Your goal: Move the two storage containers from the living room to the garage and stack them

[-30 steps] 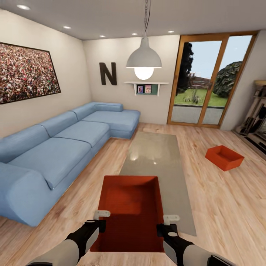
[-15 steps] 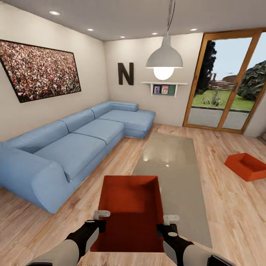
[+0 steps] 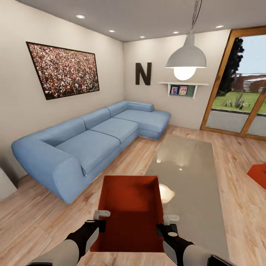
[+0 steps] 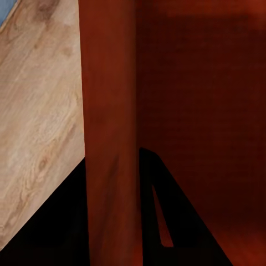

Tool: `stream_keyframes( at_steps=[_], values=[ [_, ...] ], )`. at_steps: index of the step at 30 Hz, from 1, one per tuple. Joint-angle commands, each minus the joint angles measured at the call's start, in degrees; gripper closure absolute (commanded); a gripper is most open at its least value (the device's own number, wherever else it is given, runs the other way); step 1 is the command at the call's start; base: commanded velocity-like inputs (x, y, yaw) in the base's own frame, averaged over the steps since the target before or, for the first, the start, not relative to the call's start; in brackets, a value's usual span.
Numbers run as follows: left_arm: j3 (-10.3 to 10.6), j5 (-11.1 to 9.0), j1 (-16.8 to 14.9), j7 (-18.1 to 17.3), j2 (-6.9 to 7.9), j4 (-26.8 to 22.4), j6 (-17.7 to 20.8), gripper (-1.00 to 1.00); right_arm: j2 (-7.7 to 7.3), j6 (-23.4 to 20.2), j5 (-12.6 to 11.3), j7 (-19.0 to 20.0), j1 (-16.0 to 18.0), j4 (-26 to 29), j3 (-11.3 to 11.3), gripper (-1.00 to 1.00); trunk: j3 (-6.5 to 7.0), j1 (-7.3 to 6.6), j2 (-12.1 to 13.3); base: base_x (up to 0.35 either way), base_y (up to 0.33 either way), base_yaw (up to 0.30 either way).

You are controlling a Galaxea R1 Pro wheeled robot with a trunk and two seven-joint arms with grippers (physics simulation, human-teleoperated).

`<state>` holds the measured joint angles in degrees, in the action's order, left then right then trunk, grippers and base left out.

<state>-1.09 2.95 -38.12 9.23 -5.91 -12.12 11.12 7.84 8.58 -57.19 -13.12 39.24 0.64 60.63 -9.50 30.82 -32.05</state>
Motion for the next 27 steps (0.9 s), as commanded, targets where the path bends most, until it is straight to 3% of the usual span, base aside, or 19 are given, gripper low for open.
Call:
stream_keyframes(
  at_steps=[1,27],
  values=[
    [0.0,1.2,0.0,0.5,0.02,0.0,0.5,1.00,-0.23,0.4,-0.6,-0.9,0.0,-0.1,-0.2,1.00,-0.10,0.02,-0.1,0.000,0.000,0.281],
    [0.0,1.2,0.0,0.5,0.02,0.0,0.5,1.00,-0.19,0.4,-0.6,-0.9,0.0,-0.1,-0.2,1.00,-0.10,0.02,-0.1,0.000,0.000,0.281]
  ],
)
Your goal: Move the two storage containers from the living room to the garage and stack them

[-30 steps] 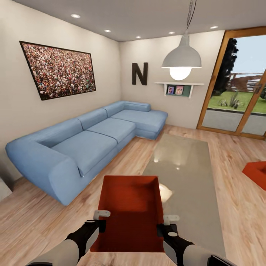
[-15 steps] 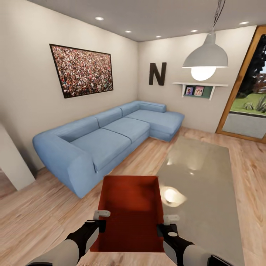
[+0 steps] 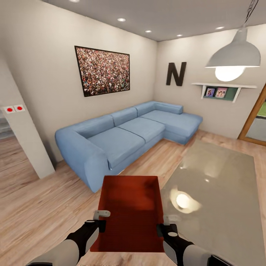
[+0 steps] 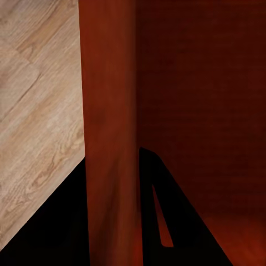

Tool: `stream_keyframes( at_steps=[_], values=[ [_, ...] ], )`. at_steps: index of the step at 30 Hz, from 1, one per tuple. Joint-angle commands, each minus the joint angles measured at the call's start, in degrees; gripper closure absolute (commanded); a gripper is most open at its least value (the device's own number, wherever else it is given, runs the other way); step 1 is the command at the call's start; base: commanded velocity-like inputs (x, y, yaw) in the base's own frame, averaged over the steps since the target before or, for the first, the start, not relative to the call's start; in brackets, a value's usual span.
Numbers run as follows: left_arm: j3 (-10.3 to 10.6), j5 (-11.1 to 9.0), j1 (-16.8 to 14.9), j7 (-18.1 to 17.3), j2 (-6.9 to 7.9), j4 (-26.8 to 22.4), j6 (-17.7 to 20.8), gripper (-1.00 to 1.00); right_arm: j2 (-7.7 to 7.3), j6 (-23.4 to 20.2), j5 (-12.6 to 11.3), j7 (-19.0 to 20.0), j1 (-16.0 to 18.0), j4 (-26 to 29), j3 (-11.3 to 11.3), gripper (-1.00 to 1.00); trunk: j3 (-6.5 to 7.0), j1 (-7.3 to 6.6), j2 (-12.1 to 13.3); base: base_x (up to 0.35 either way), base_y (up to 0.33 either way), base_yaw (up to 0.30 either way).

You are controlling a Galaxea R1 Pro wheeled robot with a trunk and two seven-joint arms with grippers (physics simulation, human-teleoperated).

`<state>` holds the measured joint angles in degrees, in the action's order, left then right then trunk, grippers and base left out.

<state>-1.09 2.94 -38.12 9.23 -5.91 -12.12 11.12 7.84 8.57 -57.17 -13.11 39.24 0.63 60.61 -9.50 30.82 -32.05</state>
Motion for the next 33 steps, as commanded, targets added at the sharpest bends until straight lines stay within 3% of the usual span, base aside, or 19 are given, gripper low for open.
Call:
stream_keyframes(
  at_steps=[1,33],
  values=[
    [0.0,1.2,0.0,0.5,0.02,0.0,0.5,1.00,-0.19,0.4,-0.7,-1.0,0.0,-0.1,-0.1,1.00,-0.10,0.02,-0.1,0.000,0.000,0.281],
    [0.0,1.2,0.0,0.5,0.02,0.0,0.5,1.00,-0.25,0.4,-0.7,-1.0,0.0,-0.1,-0.1,1.00,-0.10,0.02,-0.1,0.000,0.000,0.281]
  ],
)
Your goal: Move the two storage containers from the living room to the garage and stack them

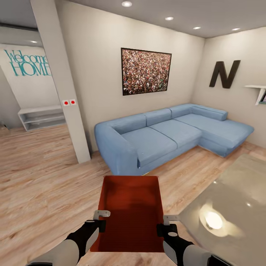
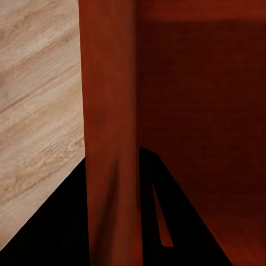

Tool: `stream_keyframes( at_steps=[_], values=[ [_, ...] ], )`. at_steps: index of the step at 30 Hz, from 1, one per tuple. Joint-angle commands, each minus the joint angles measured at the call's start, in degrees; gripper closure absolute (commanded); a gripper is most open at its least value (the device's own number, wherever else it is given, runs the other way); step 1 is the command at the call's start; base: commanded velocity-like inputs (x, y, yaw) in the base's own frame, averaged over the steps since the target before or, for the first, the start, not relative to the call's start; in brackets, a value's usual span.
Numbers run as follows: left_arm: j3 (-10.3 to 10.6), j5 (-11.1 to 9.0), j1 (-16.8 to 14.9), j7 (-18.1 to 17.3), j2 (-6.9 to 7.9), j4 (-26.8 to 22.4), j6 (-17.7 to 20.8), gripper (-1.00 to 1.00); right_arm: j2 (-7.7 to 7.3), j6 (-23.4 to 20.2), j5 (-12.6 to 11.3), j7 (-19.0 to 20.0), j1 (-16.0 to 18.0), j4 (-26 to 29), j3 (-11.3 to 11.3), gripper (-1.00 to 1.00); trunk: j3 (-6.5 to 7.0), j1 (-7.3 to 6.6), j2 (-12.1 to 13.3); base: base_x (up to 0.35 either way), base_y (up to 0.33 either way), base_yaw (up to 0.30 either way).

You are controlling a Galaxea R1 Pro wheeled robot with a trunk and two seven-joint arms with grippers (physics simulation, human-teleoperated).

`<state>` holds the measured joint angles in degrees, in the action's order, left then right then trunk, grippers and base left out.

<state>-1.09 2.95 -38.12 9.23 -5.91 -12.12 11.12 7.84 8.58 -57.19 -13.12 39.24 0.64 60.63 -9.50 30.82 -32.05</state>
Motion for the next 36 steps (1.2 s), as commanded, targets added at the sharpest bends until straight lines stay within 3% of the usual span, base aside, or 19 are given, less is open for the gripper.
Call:
stream_keyframes(
  at_steps=[1,36],
  values=[
    [0.0,1.2,0.0,0.5,0.02,0.0,0.5,1.00,-0.25,0.4,-0.6,-0.9,0.0,-0.1,-0.2,1.00,-0.10,0.02,-0.1,0.000,0.000,0.281],
    [0.0,1.2,0.0,0.5,0.02,0.0,0.5,1.00,-0.19,0.4,-0.6,-0.9,0.0,-0.1,-0.2,1.00,-0.10,0.02,-0.1,0.000,0.000,0.281]
  ],
)
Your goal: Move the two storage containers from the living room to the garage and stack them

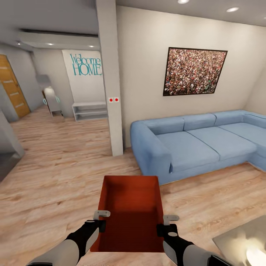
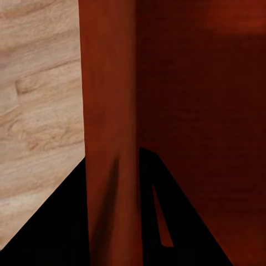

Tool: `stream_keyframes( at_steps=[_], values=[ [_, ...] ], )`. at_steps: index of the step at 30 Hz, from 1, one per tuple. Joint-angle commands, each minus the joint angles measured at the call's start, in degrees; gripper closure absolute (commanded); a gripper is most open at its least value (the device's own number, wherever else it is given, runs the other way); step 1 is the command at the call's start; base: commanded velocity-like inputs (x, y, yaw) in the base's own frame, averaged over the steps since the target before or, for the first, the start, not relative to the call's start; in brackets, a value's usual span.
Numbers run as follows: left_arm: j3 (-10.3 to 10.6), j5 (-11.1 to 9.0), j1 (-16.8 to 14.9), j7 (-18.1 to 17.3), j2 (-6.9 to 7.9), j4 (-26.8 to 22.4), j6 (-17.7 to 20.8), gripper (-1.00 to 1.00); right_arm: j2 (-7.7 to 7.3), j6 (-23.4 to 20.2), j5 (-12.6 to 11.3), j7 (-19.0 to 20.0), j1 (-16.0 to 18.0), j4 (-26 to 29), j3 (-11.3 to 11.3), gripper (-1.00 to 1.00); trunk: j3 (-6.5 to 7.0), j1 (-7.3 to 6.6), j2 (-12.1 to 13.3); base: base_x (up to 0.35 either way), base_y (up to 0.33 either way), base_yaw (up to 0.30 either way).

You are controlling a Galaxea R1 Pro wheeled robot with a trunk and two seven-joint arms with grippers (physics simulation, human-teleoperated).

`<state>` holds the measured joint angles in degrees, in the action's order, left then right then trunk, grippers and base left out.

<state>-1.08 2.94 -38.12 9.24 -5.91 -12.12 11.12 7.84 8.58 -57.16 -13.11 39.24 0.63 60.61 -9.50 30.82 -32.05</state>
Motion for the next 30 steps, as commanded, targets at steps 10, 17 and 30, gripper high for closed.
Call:
stream_keyframes(
  at_steps=[10,17,30],
  values=[
    [0.0,1.2,0.0,0.5,0.00,0.0,0.5,1.00,-0.19,0.4,-0.7,-1.0,0.0,-0.1,-0.1,1.00,-0.10,0.02,-0.1,0.000,0.000,0.281],
    [0.0,1.2,0.0,0.5,0.00,0.0,0.5,1.00,-0.19,0.4,-0.7,-1.0,0.0,-0.1,-0.1,1.00,-0.10,0.02,-0.1,0.000,0.000,0.281],
    [0.0,1.2,0.0,0.5,-0.04,0.0,0.5,1.00,-0.23,0.4,-0.7,-1.0,0.0,-0.1,-0.1,1.00,-0.10,0.02,-0.1,0.000,0.000,0.281]
  ],
)
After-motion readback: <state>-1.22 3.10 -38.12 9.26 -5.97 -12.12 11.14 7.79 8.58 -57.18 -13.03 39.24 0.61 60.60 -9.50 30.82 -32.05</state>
